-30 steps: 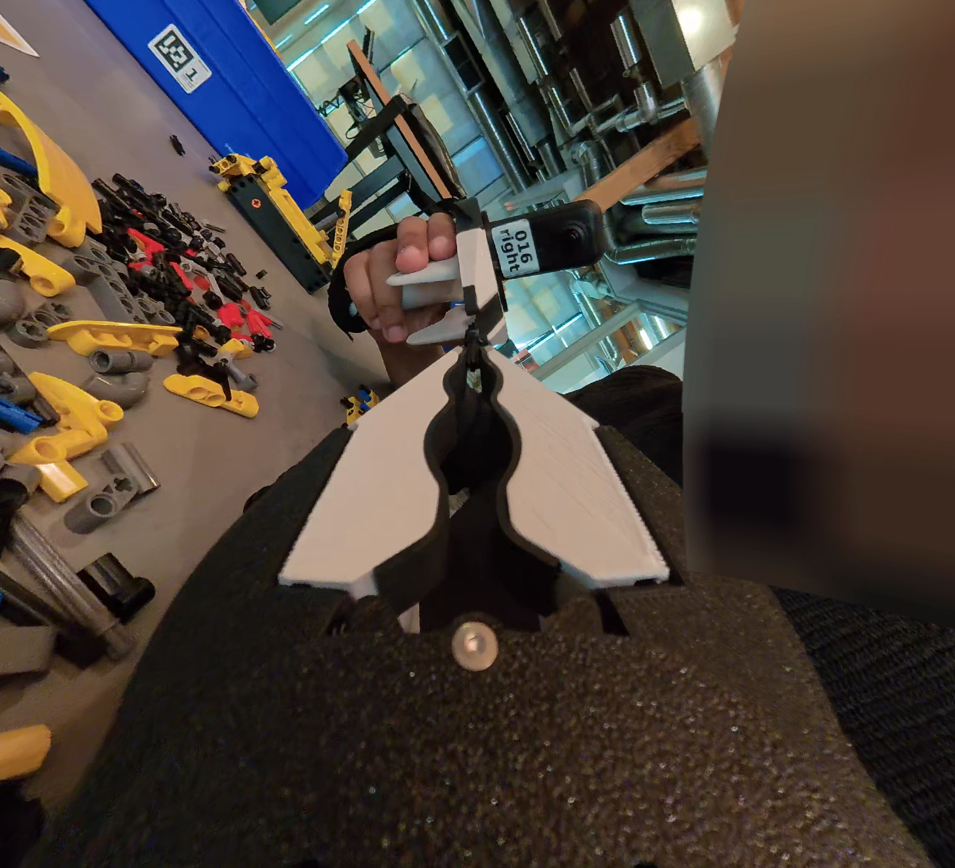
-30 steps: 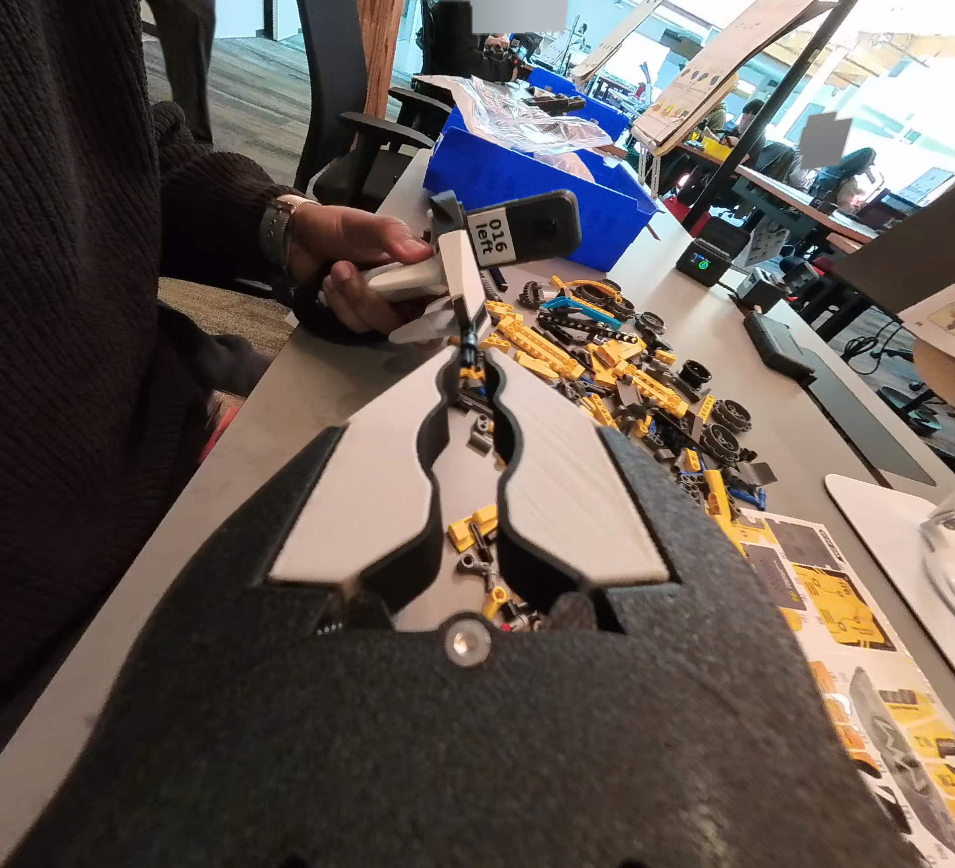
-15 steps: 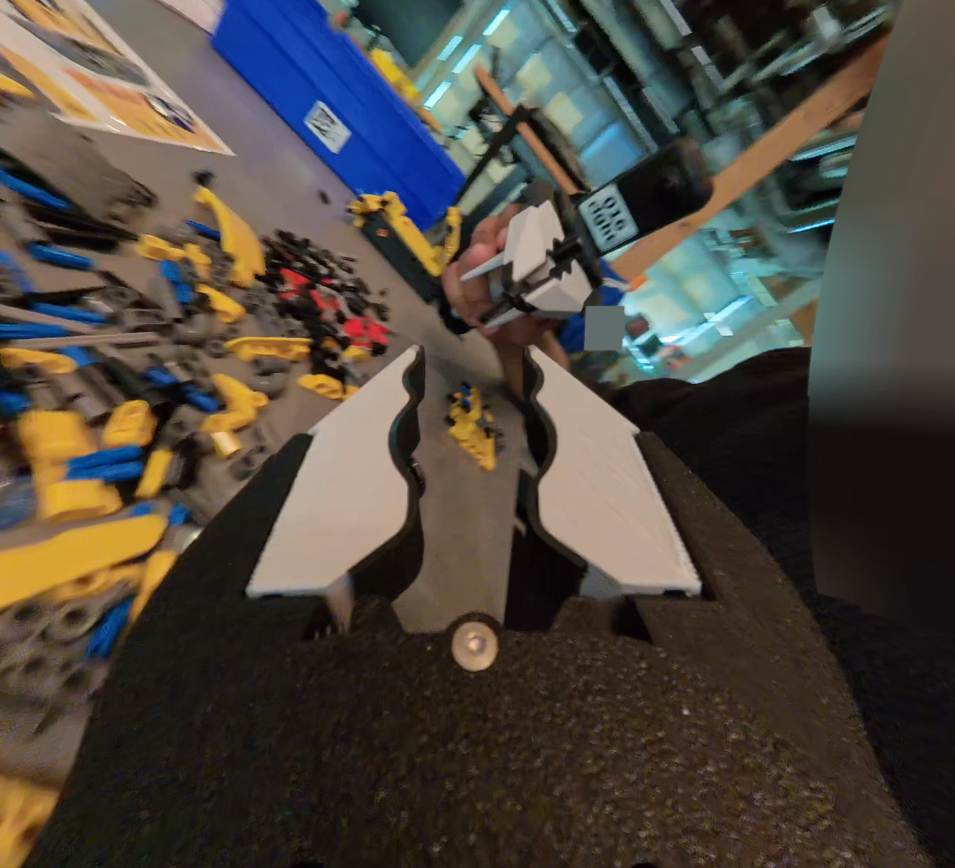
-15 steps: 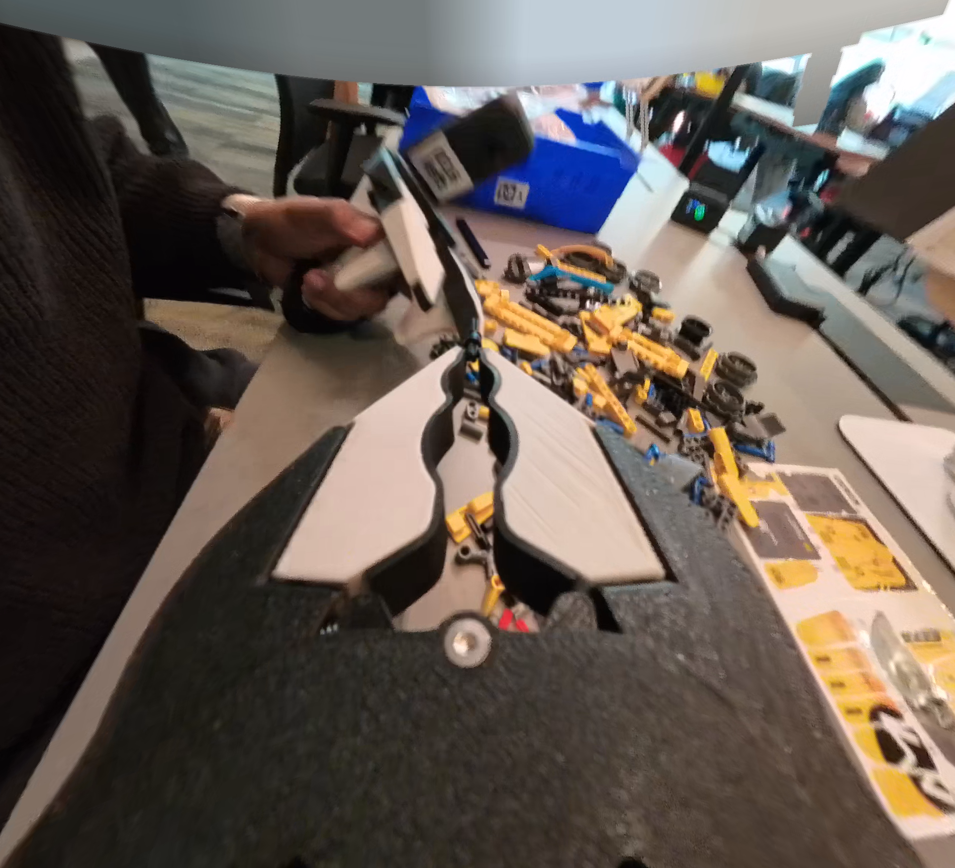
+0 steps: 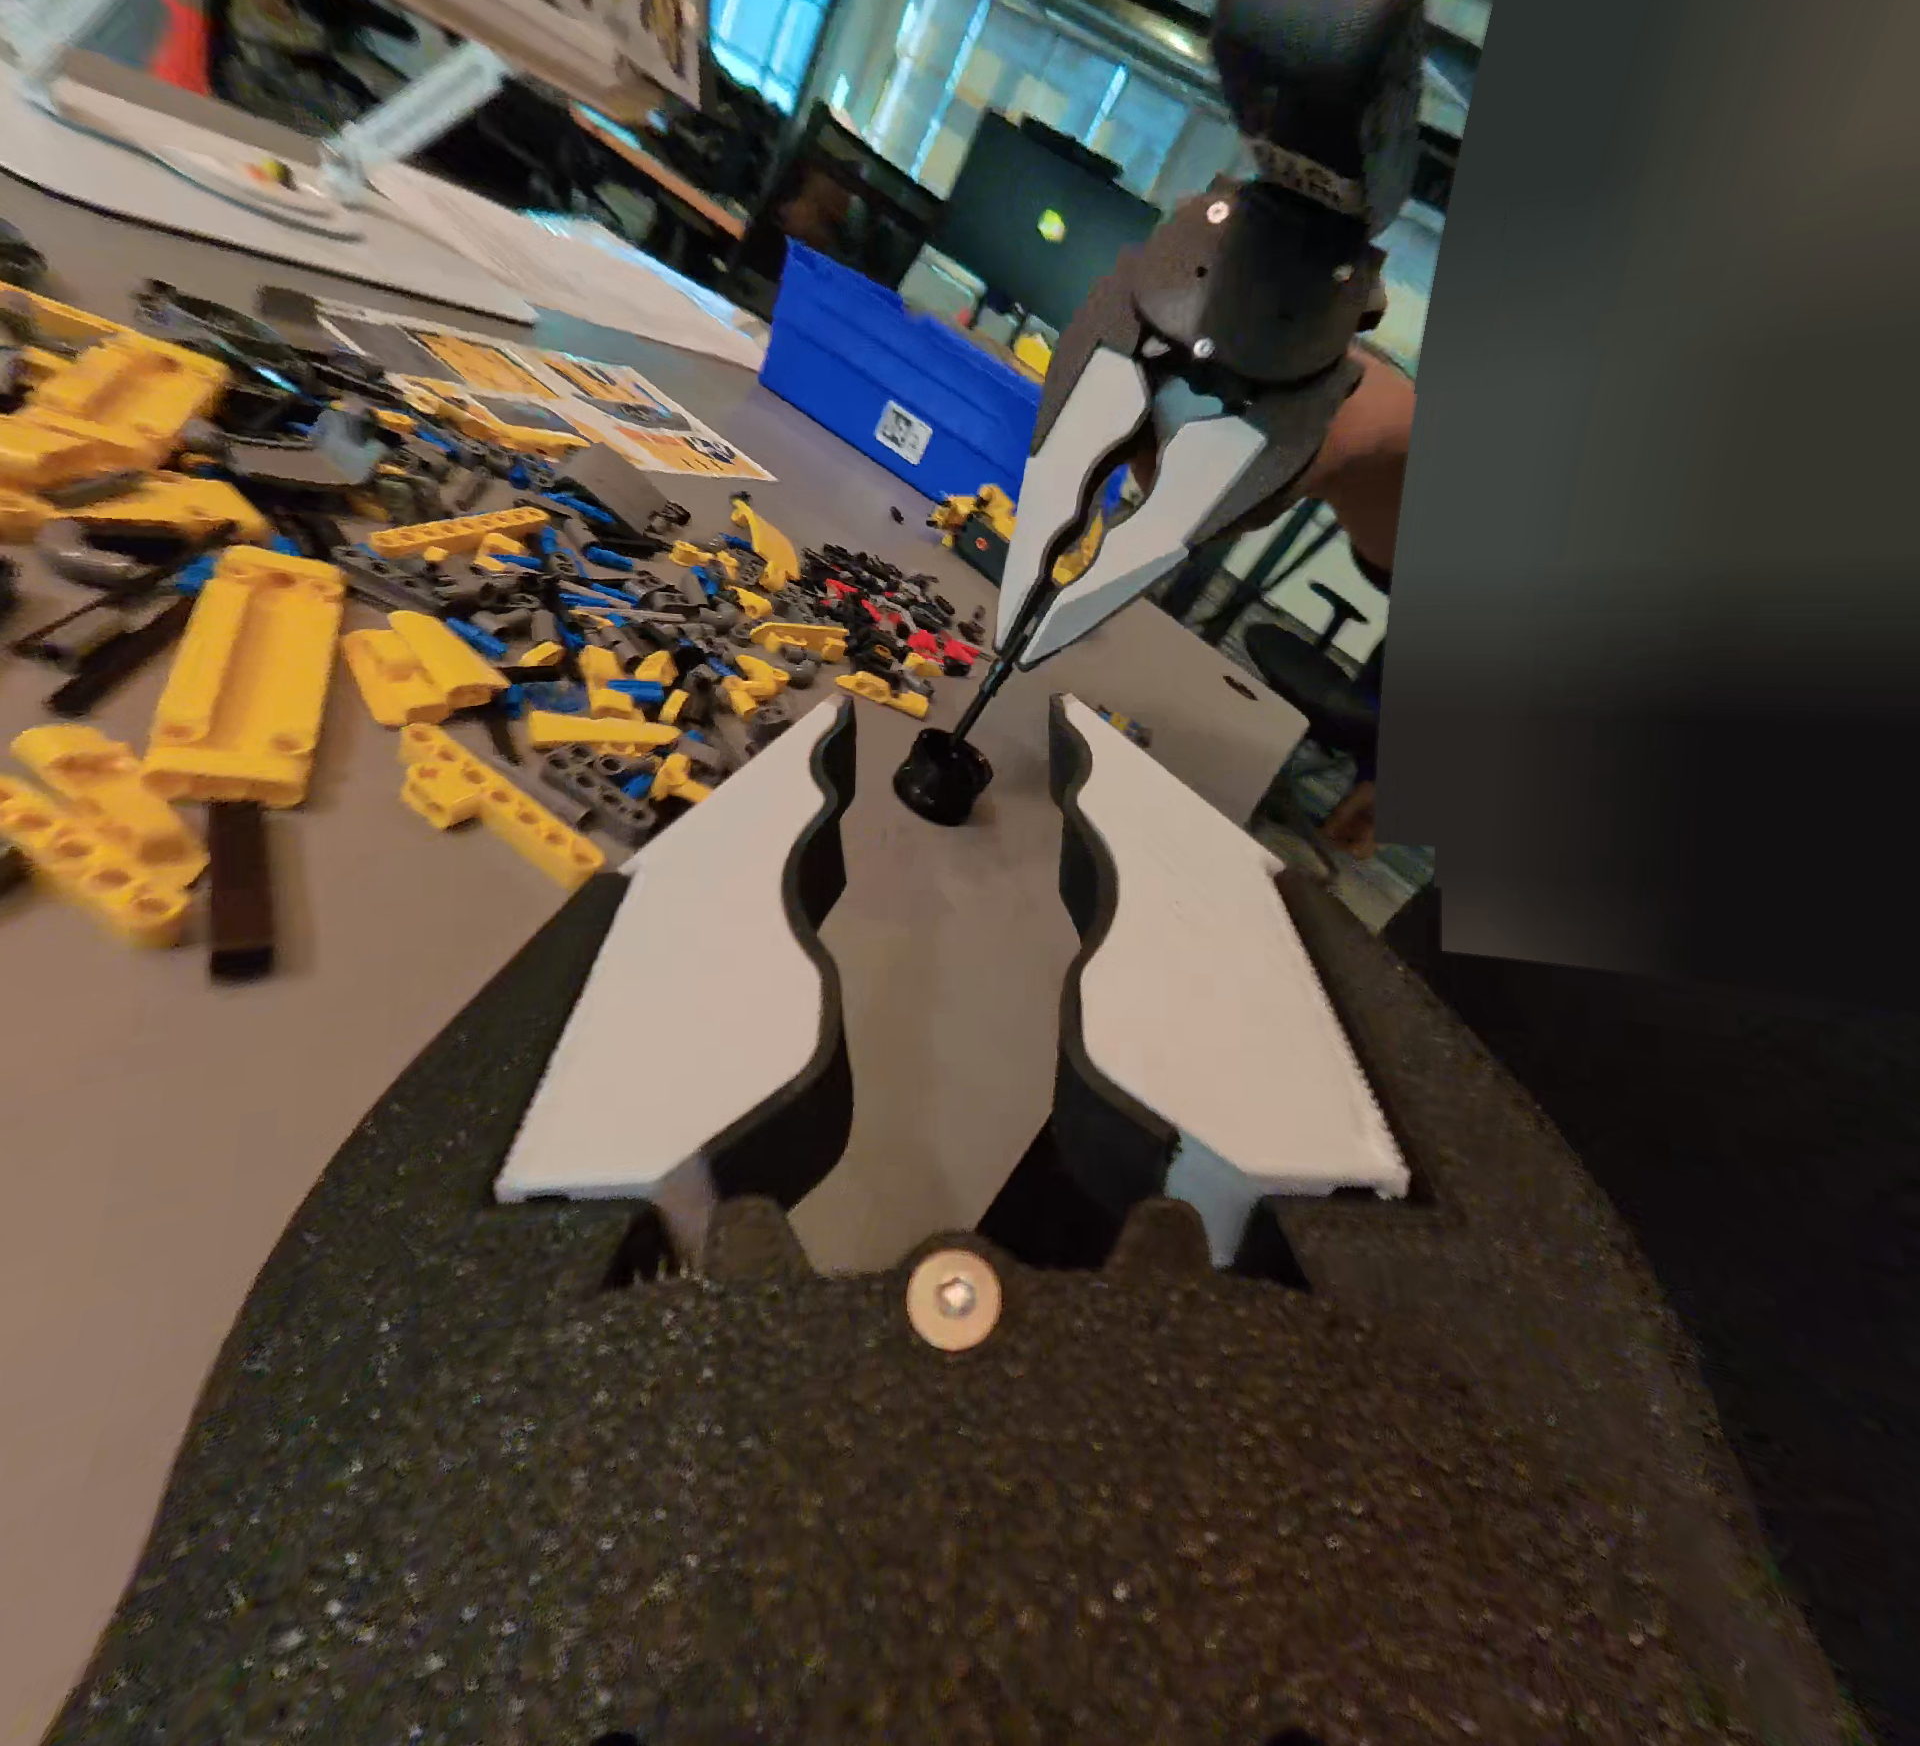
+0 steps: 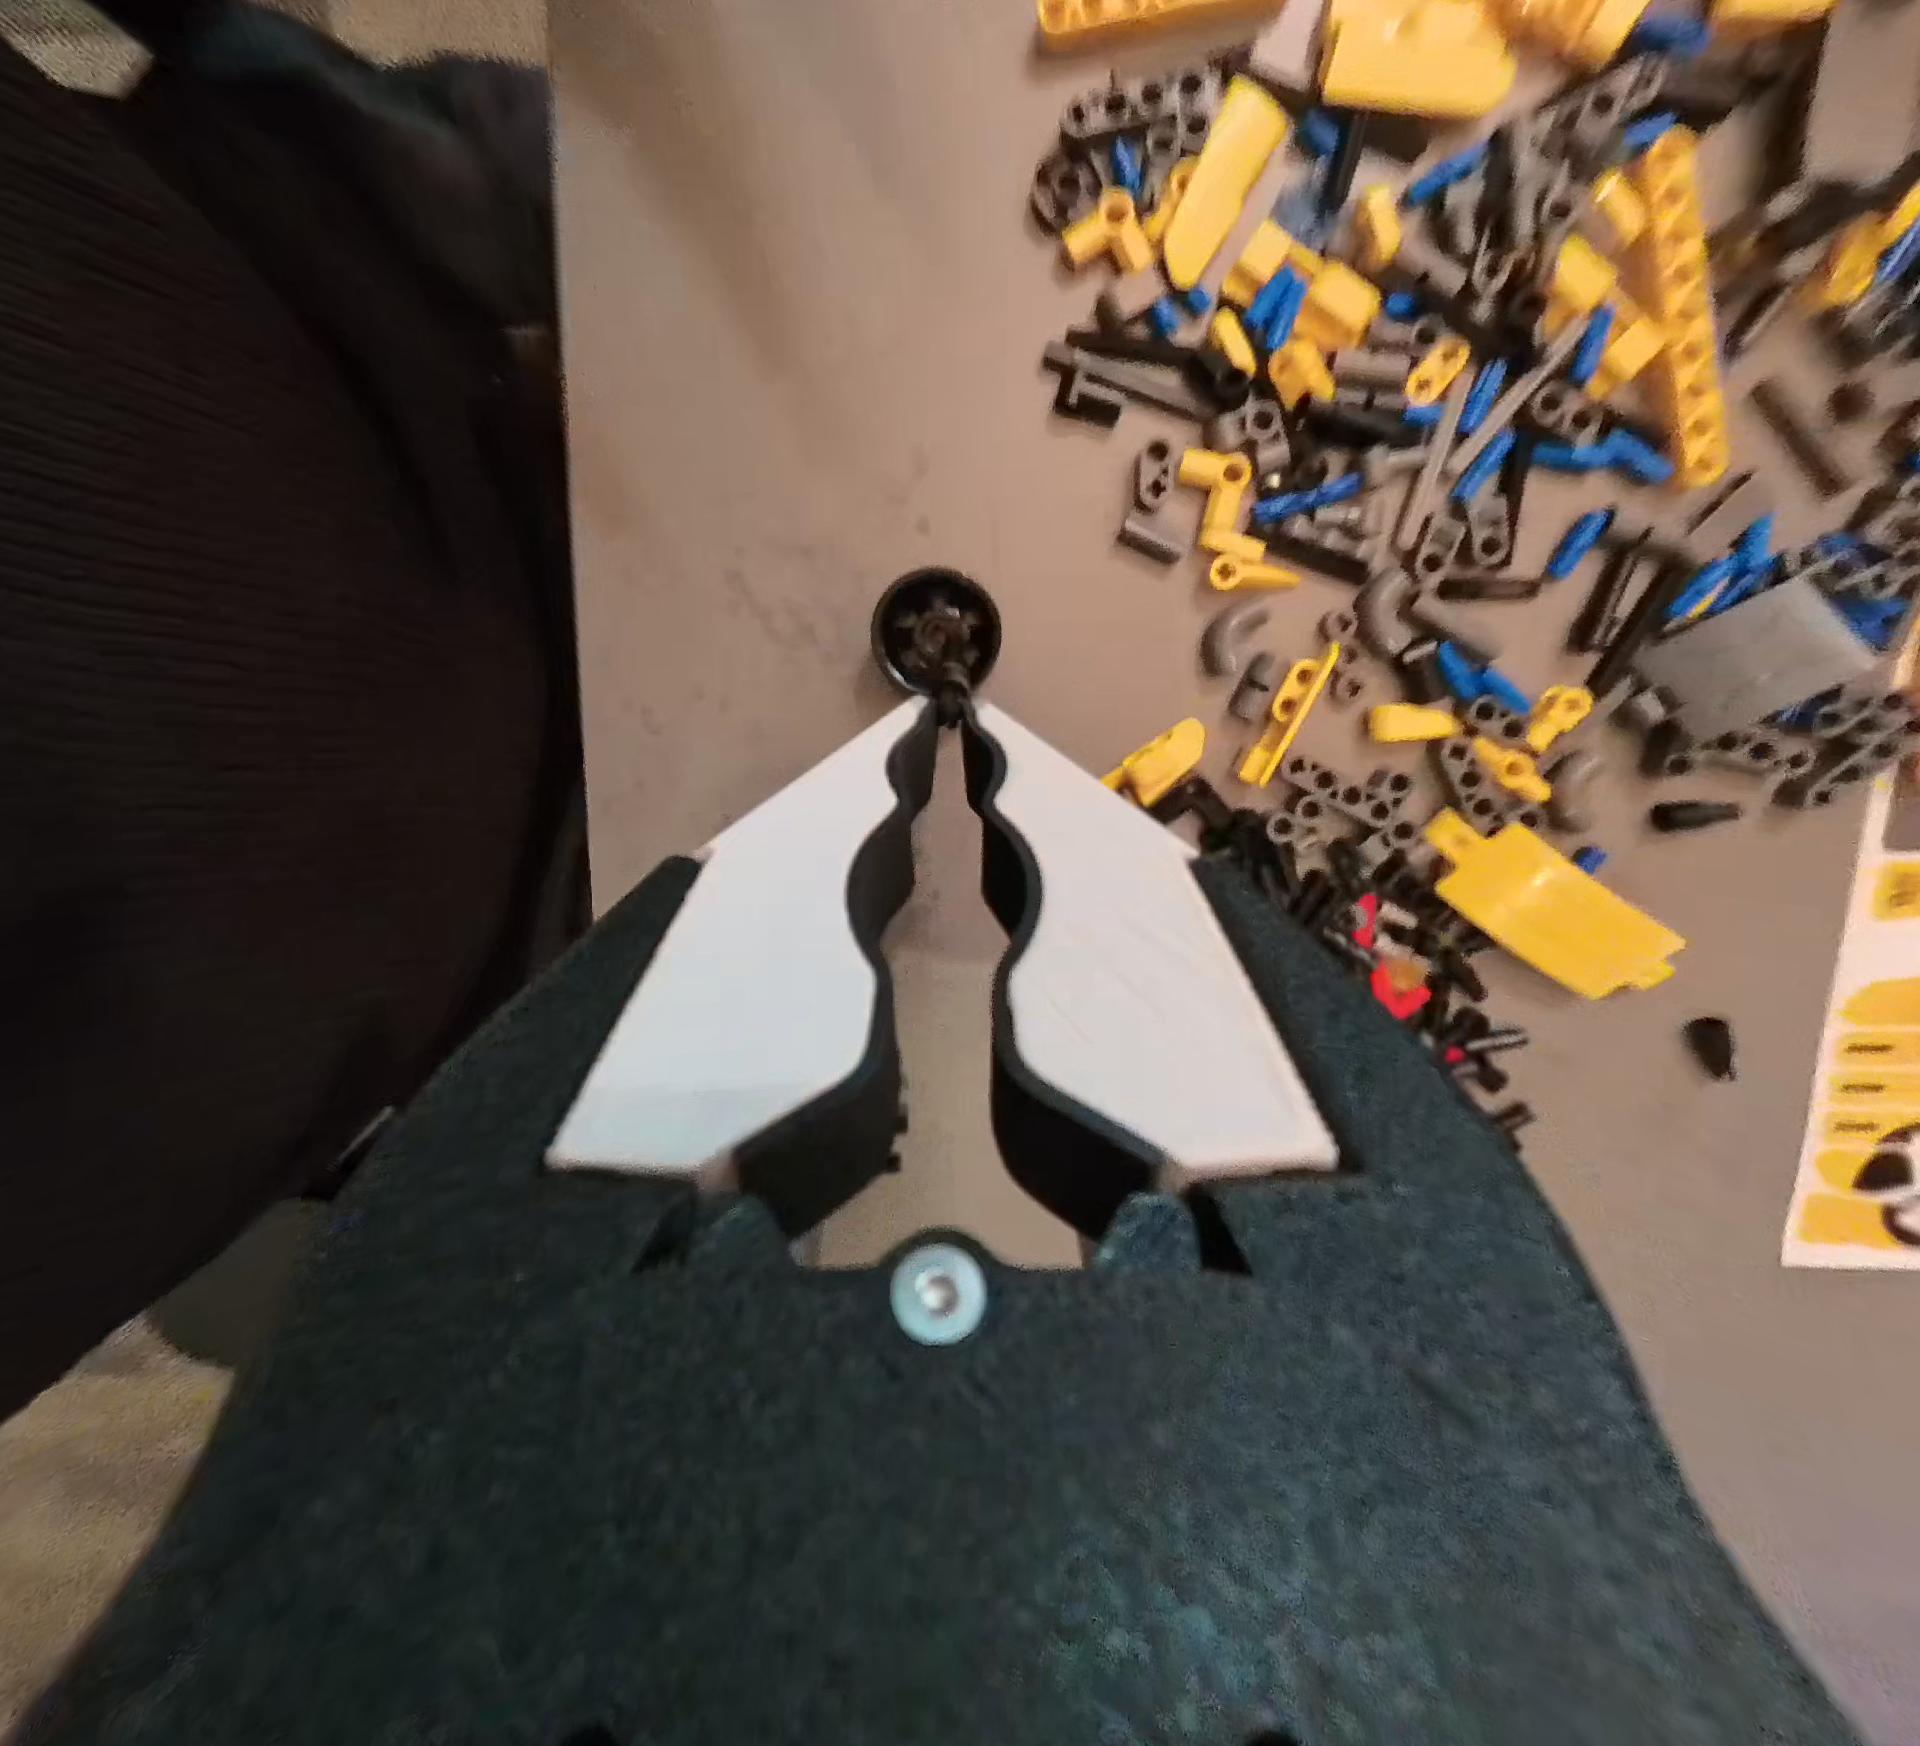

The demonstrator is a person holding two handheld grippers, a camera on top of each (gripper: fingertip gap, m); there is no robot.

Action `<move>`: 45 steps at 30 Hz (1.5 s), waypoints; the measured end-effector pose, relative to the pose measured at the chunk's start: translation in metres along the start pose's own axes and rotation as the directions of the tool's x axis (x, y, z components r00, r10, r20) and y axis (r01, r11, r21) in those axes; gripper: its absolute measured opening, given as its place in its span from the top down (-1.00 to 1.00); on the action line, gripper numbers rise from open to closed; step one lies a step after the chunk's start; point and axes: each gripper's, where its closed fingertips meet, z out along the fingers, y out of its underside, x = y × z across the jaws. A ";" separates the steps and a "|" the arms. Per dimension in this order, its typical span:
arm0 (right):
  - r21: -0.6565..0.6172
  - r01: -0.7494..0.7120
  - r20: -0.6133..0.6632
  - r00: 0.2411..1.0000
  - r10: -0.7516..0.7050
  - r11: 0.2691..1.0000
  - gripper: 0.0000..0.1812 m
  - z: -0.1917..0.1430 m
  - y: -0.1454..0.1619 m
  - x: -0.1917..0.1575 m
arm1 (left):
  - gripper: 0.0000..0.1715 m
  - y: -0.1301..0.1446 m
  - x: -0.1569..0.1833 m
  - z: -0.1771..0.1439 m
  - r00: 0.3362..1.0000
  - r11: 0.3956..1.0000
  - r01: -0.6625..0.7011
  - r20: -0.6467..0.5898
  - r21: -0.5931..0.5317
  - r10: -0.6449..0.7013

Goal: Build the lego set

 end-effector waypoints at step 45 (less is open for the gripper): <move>-0.272 -0.145 -0.081 0.989 0.127 0.951 0.96 0.016 -0.003 -0.008 | 0.58 0.007 0.002 -0.048 0.999 0.989 0.033 0.003 0.146 -0.034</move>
